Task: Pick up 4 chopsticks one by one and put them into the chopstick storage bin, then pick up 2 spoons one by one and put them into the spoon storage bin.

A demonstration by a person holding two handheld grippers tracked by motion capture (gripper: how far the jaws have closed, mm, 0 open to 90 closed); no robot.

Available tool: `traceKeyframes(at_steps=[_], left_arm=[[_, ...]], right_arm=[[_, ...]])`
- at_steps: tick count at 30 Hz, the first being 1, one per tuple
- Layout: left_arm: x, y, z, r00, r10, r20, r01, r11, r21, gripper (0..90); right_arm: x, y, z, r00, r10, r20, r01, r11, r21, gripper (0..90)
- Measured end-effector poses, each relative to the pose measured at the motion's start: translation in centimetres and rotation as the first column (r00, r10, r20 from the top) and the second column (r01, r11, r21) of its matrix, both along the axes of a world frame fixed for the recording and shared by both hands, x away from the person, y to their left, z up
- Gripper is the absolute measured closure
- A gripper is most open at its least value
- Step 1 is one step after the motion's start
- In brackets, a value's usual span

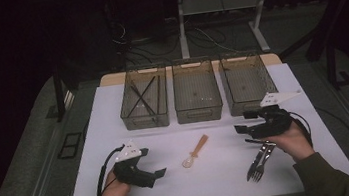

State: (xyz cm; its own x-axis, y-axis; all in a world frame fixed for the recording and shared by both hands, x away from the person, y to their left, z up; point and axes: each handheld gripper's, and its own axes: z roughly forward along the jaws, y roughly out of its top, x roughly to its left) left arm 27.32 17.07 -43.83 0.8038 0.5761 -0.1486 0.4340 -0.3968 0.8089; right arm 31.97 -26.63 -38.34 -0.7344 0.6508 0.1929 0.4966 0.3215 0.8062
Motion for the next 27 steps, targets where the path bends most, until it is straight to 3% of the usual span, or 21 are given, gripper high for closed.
traceKeyframes(at_steps=[11, 19, 21, 22, 23, 24, 25, 26, 27], left_arm=[[-0.1, -0.1, 0.0, 1.0, -0.002, 0.002, 0.002, 1.0, 0.002, 2.6], [-0.1, 0.0, 0.0, 1.0, 0.0, 0.001, 0.0, 1.0, 0.001, 2.6], [-0.1, 0.0, 0.1, 1.0, 0.002, 0.002, -0.002, 1.0, 0.0, 2.5], [-0.1, 0.0, 0.1, 1.0, 0.002, 0.001, -0.002, 1.0, -0.001, 2.5], [-0.1, 0.0, 0.0, 1.0, 0.004, 0.0, -0.004, 1.0, 0.0, 2.5], [-0.1, 0.0, 0.1, 1.0, 0.003, 0.001, -0.003, 1.0, 0.001, 2.6], [-0.1, 0.0, 0.1, 1.0, 0.003, 0.001, -0.003, 1.0, 0.001, 2.6], [-0.1, -0.1, 0.0, 1.0, 0.0, 0.0, 0.0, 1.0, 0.004, 2.6], [-0.1, -0.1, 0.0, 1.0, 0.0, 0.0, 0.0, 1.0, 0.004, 2.6]], right_arm=[[-1.2, -3.1, -1.0, 0.9978, -0.062, -0.026, 0.061, 0.9981, -0.007, 34.1], [-2.3, -6.3, -1.7, 0.9912, -0.128, -0.036, 0.127, 0.9914, -0.032, 49.5], [-2.5, -7.2, -1.9, 0.9878, -0.153, -0.028, 0.151, 0.9868, -0.058, 54.8], [-2.6, -8.0, -2.1, 0.9813, -0.19, -0.032, 0.186, 0.9785, -0.088, 62.8], [-2.6, -8.0, -2.1, 0.9813, -0.19, -0.032, 0.186, 0.9785, -0.088, 62.8], [-2.7, -9.1, -2.4, 0.9733, -0.227, -0.036, 0.221, 0.9673, -0.125, 68.2], [-2.7, -9.1, -2.4, 0.9733, -0.227, -0.036, 0.221, 0.9673, -0.125, 68.2], [-2.7, -10.1, -2.9, 0.9632, -0.266, -0.041, 0.256, 0.9527, -0.165, 72.7], [-2.7, -10.1, -2.9, 0.9632, -0.266, -0.041, 0.256, 0.9527, -0.165, 72.7]])
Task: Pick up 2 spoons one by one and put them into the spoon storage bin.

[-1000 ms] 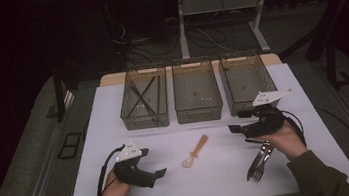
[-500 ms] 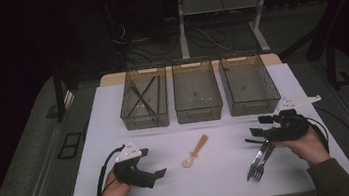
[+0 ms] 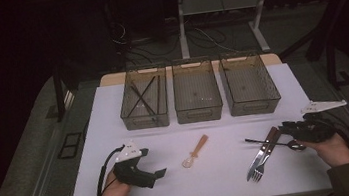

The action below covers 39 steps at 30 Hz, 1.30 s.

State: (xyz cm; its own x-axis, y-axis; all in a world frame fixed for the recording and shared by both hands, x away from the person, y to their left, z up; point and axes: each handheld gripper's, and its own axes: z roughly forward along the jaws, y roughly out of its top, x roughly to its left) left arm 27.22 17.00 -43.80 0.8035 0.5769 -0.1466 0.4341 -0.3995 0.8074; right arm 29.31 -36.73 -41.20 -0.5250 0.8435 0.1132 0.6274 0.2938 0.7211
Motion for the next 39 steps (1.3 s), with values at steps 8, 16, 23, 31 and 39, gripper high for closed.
traceKeyframes(at_steps=[8, 16, 23, 31, 39], left_arm=[[0.0, 0.1, 0.0, 1.0, 0.005, 0.001, -0.005, 1.0, -0.003, 2.6], [0.0, 0.0, 0.0, 1.0, -0.001, 0.003, 0.001, 1.0, 0.0, 2.6], [0.0, 0.0, 0.0, 1.0, -0.003, 0.002, 0.003, 1.0, 0.005, 2.6], [0.0, 0.0, 0.0, 1.0, -0.003, 0.004, 0.003, 1.0, 0.001, 2.6], [0.0, 0.0, 0.0, 1.0, -0.002, 0.003, 0.002, 1.0, 0.006, 2.6]], right_arm=[[0.3, -2.6, -1.5, 0.9948, -0.068, -0.075, 0.062, 0.9944, -0.086, 87.1], [0.3, -3.7, -2.6, 0.9894, -0.081, -0.121, 0.067, 0.9914, -0.112, 89.9], [0.4, -3.7, -2.9, 0.9882, -0.073, -0.135, 0.056, 0.9908, -0.123, 89.9], [0.1, -3.5, -2.9, 0.9867, -0.074, -0.144, 0.056, 0.9901, -0.128, 89.9], [-1.1, -3.6, -2.9, 0.9875, -0.071, -0.141, 0.055, 0.9918, -0.116, 89.9]])
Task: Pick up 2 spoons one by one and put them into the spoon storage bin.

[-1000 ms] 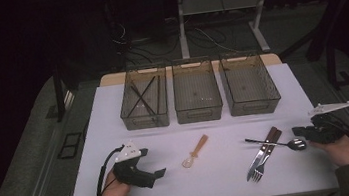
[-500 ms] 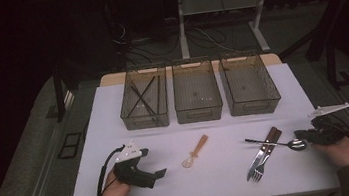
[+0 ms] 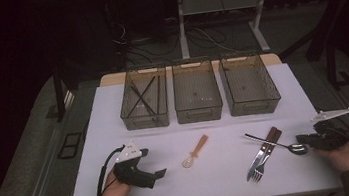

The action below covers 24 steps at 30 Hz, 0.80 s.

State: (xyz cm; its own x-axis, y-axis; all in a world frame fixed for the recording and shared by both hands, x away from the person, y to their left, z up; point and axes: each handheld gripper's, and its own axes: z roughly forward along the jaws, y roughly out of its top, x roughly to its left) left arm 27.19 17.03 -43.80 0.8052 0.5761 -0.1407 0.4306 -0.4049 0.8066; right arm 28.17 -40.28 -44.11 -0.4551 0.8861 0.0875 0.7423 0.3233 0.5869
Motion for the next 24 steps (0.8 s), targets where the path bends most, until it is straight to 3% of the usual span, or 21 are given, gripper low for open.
traceKeyframes(at_steps=[5, 8, 9, 10, 16, 24], left_arm=[[0.0, 0.0, 0.0, 1.0, -0.001, 0.0, 0.001, 1.0, 0.0, 2.6], [0.0, 0.0, 0.0, 1.0, 0.001, 0.0, -0.001, 1.0, -0.002, 2.6], [0.0, 0.0, 0.0, 1.0, 0.001, 0.0, -0.001, 1.0, -0.002, 2.6], [0.0, 0.0, 0.0, 1.0, 0.0, -0.002, 0.0, 1.0, 0.0, 2.6], [0.0, 0.0, 0.0, 1.0, -0.006, 0.001, 0.006, 1.0, 0.006, 2.6], [0.0, 0.0, 0.0, 1.0, -0.008, -0.001, 0.008, 0.9999, 0.007, 2.6]], right_arm=[[-0.2, -0.2, 0.2, 1.0, -0.006, 0.005, 0.006, 1.0, 0.006, 86.3], [-0.8, -0.8, 1.0, 0.9993, -0.026, 0.025, 0.024, 0.997, 0.074, 73.6], [-0.8, -0.8, 1.0, 0.9993, -0.026, 0.025, 0.024, 0.997, 0.074, 73.6], [-1.3, -0.8, 1.1, 0.9993, -0.017, 0.033, 0.014, 0.9957, 0.091, 66.5], [-2.2, -0.7, 0.7, 0.9995, 0.008, 0.032, -0.011, 0.9961, 0.087, 51.7], [-2.4, -0.7, 0.3, 0.9994, 0.033, 0.014, -0.034, 0.9957, 0.087, 54.3]])
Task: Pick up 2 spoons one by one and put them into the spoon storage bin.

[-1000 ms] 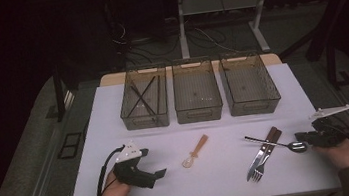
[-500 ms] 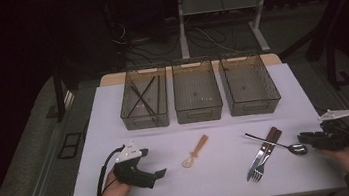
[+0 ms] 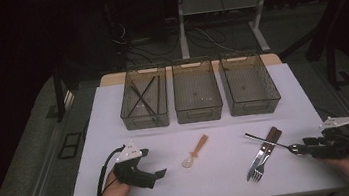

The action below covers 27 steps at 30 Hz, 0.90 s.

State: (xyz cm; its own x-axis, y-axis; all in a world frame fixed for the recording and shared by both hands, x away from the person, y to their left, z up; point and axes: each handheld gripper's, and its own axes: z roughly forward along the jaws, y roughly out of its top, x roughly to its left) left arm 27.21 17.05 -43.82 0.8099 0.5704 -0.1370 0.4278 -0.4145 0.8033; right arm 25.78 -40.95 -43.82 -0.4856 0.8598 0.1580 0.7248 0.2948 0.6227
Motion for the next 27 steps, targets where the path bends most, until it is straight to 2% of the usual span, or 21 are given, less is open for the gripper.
traceKeyframes(at_steps=[9, 15, 16, 18, 27], left_arm=[[0.0, 0.0, 0.0, 1.0, 0.001, 0.0, -0.001, 1.0, 0.0, 2.6], [0.0, -0.1, 0.0, 1.0, 0.001, 0.0, -0.001, 1.0, 0.003, 2.6], [0.0, -0.1, 0.0, 1.0, 0.0, 0.001, 0.0, 1.0, 0.005, 2.6], [0.0, -0.1, 0.0, 1.0, 0.001, 0.0, -0.001, 1.0, 0.004, 2.6], [0.0, -0.1, 0.0, 1.0, -0.002, 0.001, 0.002, 1.0, 0.008, 2.6]], right_arm=[[0.0, 0.4, -0.2, 0.9995, 0.031, -0.01, -0.031, 0.9995, -0.009, 56.1], [-0.1, 0.9, -0.3, 0.998, 0.062, -0.014, -0.063, 0.9965, -0.055, 57.4], [-0.2, 1.1, -0.3, 0.9972, 0.075, 0.001, -0.075, 0.9943, -0.076, 57.6], [-0.2, 1.3, -0.3, 0.9963, 0.085, 0.001, -0.085, 0.9921, -0.092, 58.2], [-0.3, 1.5, -0.2, 0.9928, 0.12, 0.001, -0.119, 0.9872, -0.106, 66.2]])
